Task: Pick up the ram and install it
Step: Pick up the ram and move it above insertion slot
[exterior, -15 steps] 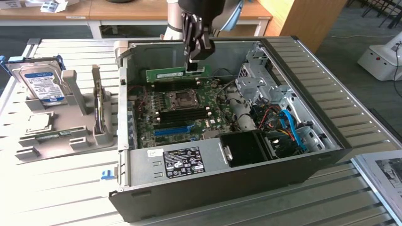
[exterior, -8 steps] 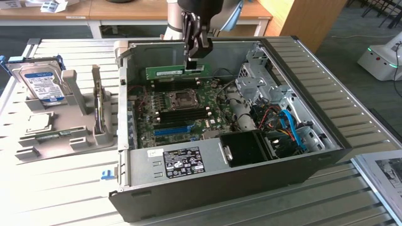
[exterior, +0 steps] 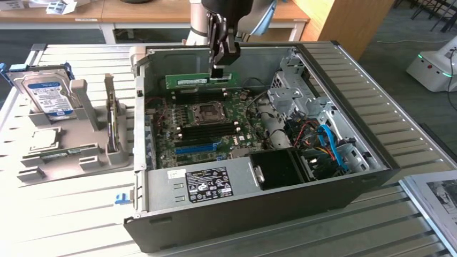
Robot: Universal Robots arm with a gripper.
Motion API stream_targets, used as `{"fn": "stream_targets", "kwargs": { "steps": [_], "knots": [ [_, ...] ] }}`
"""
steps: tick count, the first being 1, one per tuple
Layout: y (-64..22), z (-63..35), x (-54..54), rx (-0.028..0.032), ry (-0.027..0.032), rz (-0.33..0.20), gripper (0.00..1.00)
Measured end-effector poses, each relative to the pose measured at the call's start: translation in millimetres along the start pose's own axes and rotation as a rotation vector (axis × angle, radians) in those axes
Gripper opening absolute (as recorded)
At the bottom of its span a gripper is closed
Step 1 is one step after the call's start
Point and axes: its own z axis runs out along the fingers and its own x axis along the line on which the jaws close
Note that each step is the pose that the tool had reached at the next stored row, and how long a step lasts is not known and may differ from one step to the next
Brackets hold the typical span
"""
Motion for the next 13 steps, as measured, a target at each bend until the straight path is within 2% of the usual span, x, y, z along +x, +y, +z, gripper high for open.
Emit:
{"fn": "stream_targets", "kwargs": {
  "steps": [4,13],
  "knots": [
    [-1.4,0.0,-0.1,0.0,0.0,0.0,0.12],
    [-13.2,-0.1,0.0,-0.0002,-0.0002,0.003,0.12]
  ]
}}
